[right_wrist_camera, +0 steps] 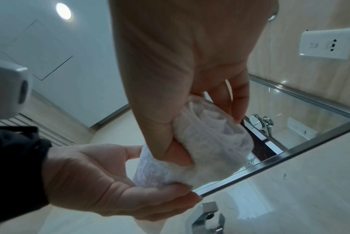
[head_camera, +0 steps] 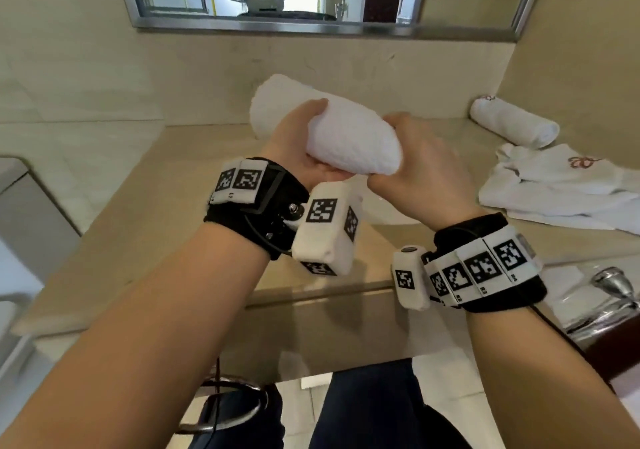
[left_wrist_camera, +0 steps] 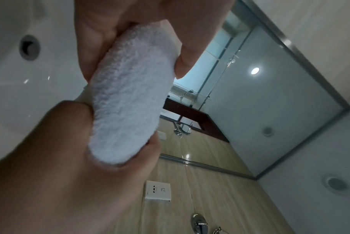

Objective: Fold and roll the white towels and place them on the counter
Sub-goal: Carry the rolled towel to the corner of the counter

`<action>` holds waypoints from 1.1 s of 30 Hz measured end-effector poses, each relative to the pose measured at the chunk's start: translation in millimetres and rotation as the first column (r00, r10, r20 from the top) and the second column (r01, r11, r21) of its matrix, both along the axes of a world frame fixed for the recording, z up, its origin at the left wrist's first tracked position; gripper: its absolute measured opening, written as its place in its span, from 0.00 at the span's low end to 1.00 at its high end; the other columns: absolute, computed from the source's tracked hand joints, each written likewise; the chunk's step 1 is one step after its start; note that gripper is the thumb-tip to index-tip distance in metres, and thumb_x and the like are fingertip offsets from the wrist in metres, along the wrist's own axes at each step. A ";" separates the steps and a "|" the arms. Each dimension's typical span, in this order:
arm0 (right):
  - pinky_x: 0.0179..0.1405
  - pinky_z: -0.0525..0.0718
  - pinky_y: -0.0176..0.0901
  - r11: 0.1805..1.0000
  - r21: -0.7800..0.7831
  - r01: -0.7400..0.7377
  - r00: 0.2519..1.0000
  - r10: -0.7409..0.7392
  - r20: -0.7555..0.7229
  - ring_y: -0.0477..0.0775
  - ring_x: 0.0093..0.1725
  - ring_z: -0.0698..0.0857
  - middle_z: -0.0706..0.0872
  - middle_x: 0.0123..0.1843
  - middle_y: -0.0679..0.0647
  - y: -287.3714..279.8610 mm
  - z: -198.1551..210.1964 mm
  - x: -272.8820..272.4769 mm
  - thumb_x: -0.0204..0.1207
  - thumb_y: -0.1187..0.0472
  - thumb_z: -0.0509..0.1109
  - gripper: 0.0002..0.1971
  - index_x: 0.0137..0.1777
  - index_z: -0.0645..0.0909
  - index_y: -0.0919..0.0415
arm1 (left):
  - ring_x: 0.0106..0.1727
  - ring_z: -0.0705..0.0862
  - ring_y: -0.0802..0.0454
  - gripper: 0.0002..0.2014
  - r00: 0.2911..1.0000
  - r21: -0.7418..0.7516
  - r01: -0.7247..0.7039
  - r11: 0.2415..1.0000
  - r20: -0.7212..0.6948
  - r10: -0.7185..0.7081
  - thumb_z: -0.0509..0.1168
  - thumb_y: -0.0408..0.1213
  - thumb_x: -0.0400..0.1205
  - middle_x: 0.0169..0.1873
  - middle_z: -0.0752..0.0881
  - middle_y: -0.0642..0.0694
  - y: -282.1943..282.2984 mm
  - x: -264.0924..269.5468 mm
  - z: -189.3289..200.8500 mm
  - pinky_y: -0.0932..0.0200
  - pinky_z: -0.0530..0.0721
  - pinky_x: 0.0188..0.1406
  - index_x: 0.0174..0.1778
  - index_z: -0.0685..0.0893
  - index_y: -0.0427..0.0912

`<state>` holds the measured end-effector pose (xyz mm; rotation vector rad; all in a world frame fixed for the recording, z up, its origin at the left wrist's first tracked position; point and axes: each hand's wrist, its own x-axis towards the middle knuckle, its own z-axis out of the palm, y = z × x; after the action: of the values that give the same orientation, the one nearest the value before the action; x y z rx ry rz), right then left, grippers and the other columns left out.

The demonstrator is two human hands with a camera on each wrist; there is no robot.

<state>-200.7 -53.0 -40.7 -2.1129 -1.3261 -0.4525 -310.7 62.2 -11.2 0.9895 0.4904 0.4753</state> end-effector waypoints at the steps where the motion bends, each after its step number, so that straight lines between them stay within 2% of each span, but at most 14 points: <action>1: 0.43 0.73 0.47 1.000 0.007 0.014 0.999 -0.014 0.039 0.62 0.54 0.81 0.82 0.57 0.53 -2.7 0.1 9.4 0.65 0.55 0.70 0.27 0.66 0.72 0.51 | 0.61 0.83 0.39 0.13 1.000 0.027 -0.001 1.000 -0.017 0.002 0.55 0.42 0.86 0.50 0.89 0.41 -1.5 11.9 1.7 0.46 0.84 0.45 0.57 0.80 0.39; 4: 0.37 0.69 0.45 0.995 0.023 0.100 0.976 -0.102 0.192 0.60 0.48 0.82 0.82 0.50 0.50 -6.0 -0.9 36.9 0.63 0.54 0.69 0.22 0.60 0.76 0.50 | 0.73 0.75 0.39 0.26 0.999 0.000 -0.015 1.000 -0.042 0.015 0.60 0.49 0.84 0.73 0.75 0.39 -9.3 47.8 6.0 0.44 0.80 0.61 0.75 0.71 0.40; 8: 0.47 0.76 0.50 0.993 0.082 0.083 0.984 -0.095 0.154 0.58 0.56 0.81 0.80 0.58 0.51 -12.1 -2.4 78.3 0.65 0.53 0.74 0.28 0.67 0.73 0.50 | 0.72 0.77 0.40 0.27 0.996 0.070 -0.037 0.997 -0.073 0.042 0.61 0.49 0.83 0.73 0.75 0.38 -21.4 90.3 11.5 0.49 0.82 0.58 0.76 0.70 0.39; 10: 0.57 0.75 0.44 0.991 0.129 0.016 1.000 -0.017 0.008 0.54 0.65 0.77 0.75 0.67 0.51 -17.9 3.5 91.4 0.65 0.53 0.77 0.36 0.74 0.67 0.52 | 0.66 0.81 0.42 0.23 0.996 0.043 -0.075 0.996 -0.041 0.077 0.61 0.47 0.84 0.64 0.82 0.40 -25.5 107.8 16.5 0.52 0.84 0.48 0.71 0.75 0.37; 12: 0.65 0.69 0.29 0.976 0.219 0.019 0.953 0.048 -0.298 0.43 0.68 0.69 0.67 0.72 0.50 -26.2 11.9 103.5 0.66 0.56 0.80 0.48 0.81 0.54 0.57 | 0.49 0.86 0.45 0.16 0.997 -0.048 -0.081 0.996 0.011 0.081 0.58 0.47 0.85 0.39 0.89 0.41 -32.1 121.3 24.6 0.57 0.84 0.37 0.52 0.81 0.37; 13: 0.67 0.69 0.27 0.974 0.217 0.069 0.875 0.046 -0.482 0.40 0.68 0.68 0.66 0.72 0.50 -30.1 15.5 108.7 0.66 0.56 0.80 0.52 0.83 0.49 0.58 | 0.37 0.88 0.46 0.16 0.997 -0.075 -0.074 0.994 0.027 0.077 0.58 0.48 0.85 0.27 0.88 0.41 -34.7 126.6 28.1 0.61 0.84 0.29 0.43 0.80 0.38; 14: 0.68 0.73 0.33 0.979 0.172 0.108 0.759 0.031 -0.651 0.44 0.69 0.72 0.68 0.74 0.51 -34.7 19.1 114.2 0.66 0.53 0.80 0.53 0.83 0.47 0.57 | 0.25 0.87 0.48 0.17 0.995 -0.077 -0.088 0.993 0.035 0.091 0.58 0.49 0.85 0.19 0.86 0.42 -36.3 132.1 29.3 0.63 0.83 0.23 0.38 0.78 0.39; 15: 0.64 0.81 0.42 0.987 0.116 0.108 0.611 0.026 -0.791 0.51 0.66 0.79 0.72 0.73 0.55 -39.7 22.2 119.8 0.67 0.51 0.79 0.49 0.82 0.52 0.56 | 0.18 0.85 0.49 0.18 0.993 -0.060 -0.106 0.993 0.043 0.109 0.58 0.49 0.85 0.15 0.84 0.43 -38.4 138.2 28.8 0.64 0.81 0.23 0.36 0.78 0.39; 17: 0.52 0.89 0.48 0.989 0.147 0.004 0.262 0.140 -0.955 0.57 0.51 0.89 0.83 0.62 0.64 -47.1 27.0 132.5 0.74 0.57 0.74 0.28 0.72 0.70 0.64 | 0.20 0.85 0.49 0.21 0.990 -0.037 -0.110 0.993 0.088 0.113 0.60 0.50 0.84 0.17 0.85 0.44 -41.8 149.1 23.0 0.61 0.81 0.32 0.32 0.83 0.39; 19: 0.51 0.89 0.48 0.943 0.332 0.016 -0.019 0.332 -0.943 0.59 0.47 0.90 0.87 0.54 0.67 -56.5 32.3 143.5 0.78 0.69 0.65 0.15 0.64 0.77 0.69 | 0.28 0.87 0.48 0.19 0.985 -0.050 -0.125 0.991 0.111 0.130 0.63 0.50 0.82 0.27 0.89 0.41 -46.5 163.6 18.7 0.55 0.85 0.42 0.35 0.86 0.40; 22: 0.55 0.87 0.55 0.862 0.498 0.094 -0.244 0.505 -0.828 0.65 0.60 0.85 0.81 0.65 0.70 -70.3 33.4 156.7 0.74 0.70 0.62 0.21 0.68 0.73 0.71 | 0.22 0.87 0.49 0.18 0.985 -0.057 -0.167 0.984 0.044 0.169 0.69 0.52 0.78 0.24 0.88 0.41 -53.0 179.8 14.5 0.55 0.88 0.36 0.40 0.79 0.38; 26: 0.53 0.86 0.59 0.882 0.442 0.163 -0.312 0.471 -0.825 0.66 0.62 0.83 0.81 0.65 0.66 -75.0 39.2 170.7 0.72 0.53 0.70 0.28 0.70 0.74 0.66 | 0.23 0.88 0.48 0.19 0.998 -0.085 -0.049 0.995 0.024 0.051 0.70 0.50 0.77 0.23 0.88 0.40 -64.8 196.8 13.7 0.57 0.86 0.22 0.45 0.79 0.35; 30: 0.44 0.88 0.51 0.867 0.401 0.297 -0.260 0.477 -0.839 0.61 0.45 0.86 0.89 0.44 0.64 -63.0 44.5 181.6 0.76 0.51 0.70 0.16 0.51 0.80 0.65 | 0.37 0.91 0.44 0.22 0.995 -0.099 0.089 0.991 0.045 -0.085 0.69 0.50 0.78 0.34 0.91 0.36 -67.2 214.1 10.4 0.55 0.88 0.32 0.52 0.80 0.32; 33: 0.52 0.86 0.59 0.859 0.314 0.405 -0.267 0.439 -0.858 0.68 0.53 0.85 0.82 0.59 0.65 -53.3 44.0 197.9 0.67 0.55 0.79 0.25 0.61 0.77 0.64 | 0.45 0.89 0.41 0.24 0.994 -0.117 0.105 0.988 0.016 -0.104 0.70 0.49 0.78 0.41 0.90 0.34 -60.1 229.3 12.0 0.53 0.88 0.33 0.56 0.79 0.31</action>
<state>-2.8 -106.3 3.3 -1.0427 -0.0028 0.8936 -81.4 2.0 0.8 0.8946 0.4500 0.3531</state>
